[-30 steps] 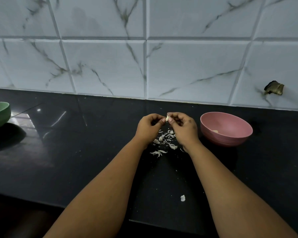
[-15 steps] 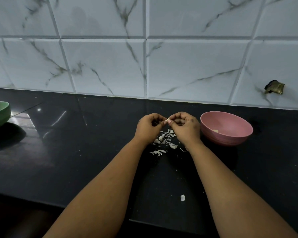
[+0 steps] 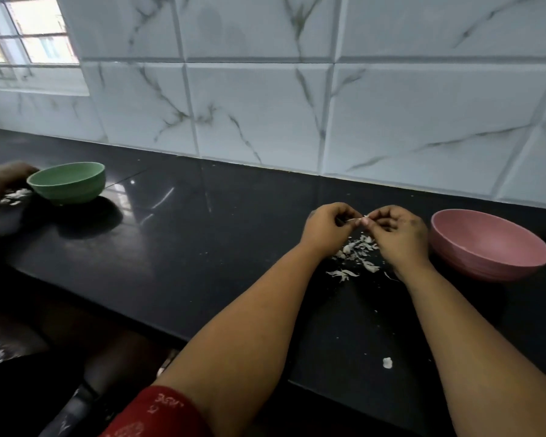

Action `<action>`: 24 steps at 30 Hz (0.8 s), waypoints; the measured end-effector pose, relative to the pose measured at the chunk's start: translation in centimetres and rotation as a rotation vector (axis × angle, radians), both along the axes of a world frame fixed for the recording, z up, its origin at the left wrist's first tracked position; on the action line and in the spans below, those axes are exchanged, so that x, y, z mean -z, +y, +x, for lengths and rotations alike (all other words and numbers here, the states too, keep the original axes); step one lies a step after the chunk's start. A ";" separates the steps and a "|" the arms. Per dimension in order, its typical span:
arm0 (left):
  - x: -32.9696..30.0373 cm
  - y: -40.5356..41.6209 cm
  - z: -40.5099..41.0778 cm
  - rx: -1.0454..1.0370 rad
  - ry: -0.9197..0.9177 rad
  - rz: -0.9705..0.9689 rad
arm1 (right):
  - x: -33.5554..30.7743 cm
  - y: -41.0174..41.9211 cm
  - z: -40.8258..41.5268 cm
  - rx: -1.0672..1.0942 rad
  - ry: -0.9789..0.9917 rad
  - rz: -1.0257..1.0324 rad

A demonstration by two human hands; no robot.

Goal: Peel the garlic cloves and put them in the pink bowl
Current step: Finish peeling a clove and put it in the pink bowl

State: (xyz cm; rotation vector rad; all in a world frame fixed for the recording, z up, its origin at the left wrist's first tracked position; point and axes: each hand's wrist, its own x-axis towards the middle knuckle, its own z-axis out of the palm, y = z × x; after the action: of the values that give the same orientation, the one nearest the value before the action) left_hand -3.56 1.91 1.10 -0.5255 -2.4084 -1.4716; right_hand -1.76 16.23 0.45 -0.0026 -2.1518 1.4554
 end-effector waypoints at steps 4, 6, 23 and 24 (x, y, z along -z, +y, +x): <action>-0.2 0.2 0.3 0.002 -0.009 -0.007 | 0.1 0.2 0.0 0.000 -0.014 -0.046; -0.1 0.3 0.1 0.001 -0.005 -0.010 | 0.1 0.3 0.0 0.002 -0.022 -0.052; 0.5 0.7 -0.4 0.008 0.037 -0.025 | 0.0 0.3 0.4 0.043 -0.007 -0.009; 0.4 0.7 -0.4 0.008 0.041 -0.031 | 0.0 0.3 0.4 0.045 -0.008 -0.002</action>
State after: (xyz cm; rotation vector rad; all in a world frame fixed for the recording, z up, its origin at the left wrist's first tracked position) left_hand -3.92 2.62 0.67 -0.5676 -2.4040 -1.4147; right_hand -1.40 16.51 0.44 -0.0574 -2.1427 1.4336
